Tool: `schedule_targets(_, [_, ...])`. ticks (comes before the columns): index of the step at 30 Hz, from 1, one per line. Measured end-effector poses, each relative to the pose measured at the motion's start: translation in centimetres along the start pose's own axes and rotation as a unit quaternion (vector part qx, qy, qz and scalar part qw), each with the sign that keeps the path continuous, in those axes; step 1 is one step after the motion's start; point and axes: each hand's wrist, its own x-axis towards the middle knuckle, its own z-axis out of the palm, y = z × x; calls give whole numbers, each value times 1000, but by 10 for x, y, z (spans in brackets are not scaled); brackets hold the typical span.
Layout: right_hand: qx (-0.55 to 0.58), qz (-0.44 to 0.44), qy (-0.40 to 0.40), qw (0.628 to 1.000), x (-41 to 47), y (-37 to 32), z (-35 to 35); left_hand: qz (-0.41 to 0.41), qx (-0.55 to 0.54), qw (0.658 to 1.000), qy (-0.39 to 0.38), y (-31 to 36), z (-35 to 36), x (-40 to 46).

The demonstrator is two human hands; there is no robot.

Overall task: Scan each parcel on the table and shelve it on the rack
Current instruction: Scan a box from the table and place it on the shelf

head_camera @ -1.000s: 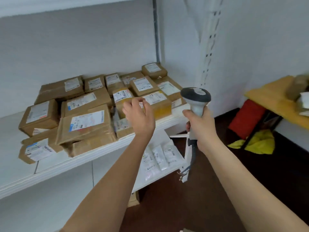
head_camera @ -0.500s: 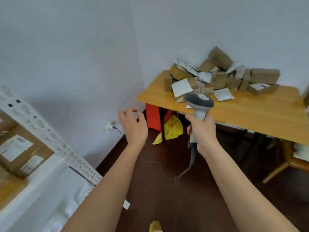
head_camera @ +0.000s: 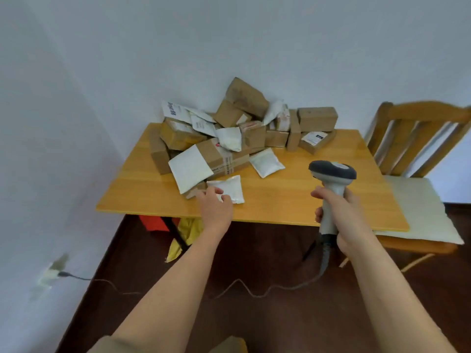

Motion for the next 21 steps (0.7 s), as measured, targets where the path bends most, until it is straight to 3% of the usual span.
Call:
schedule_targets(8, [6,24,50,998,115,-5,-9,-49,39,992,-108,22,110,81])
schedule_targets(11, [24,28,46,998,170,-7,-5,-50,53,993,-88,33,137,120])
schedule_targets(21, [16,19,-81,996,346,-68,27,-133,32,990,38,108,182,260])
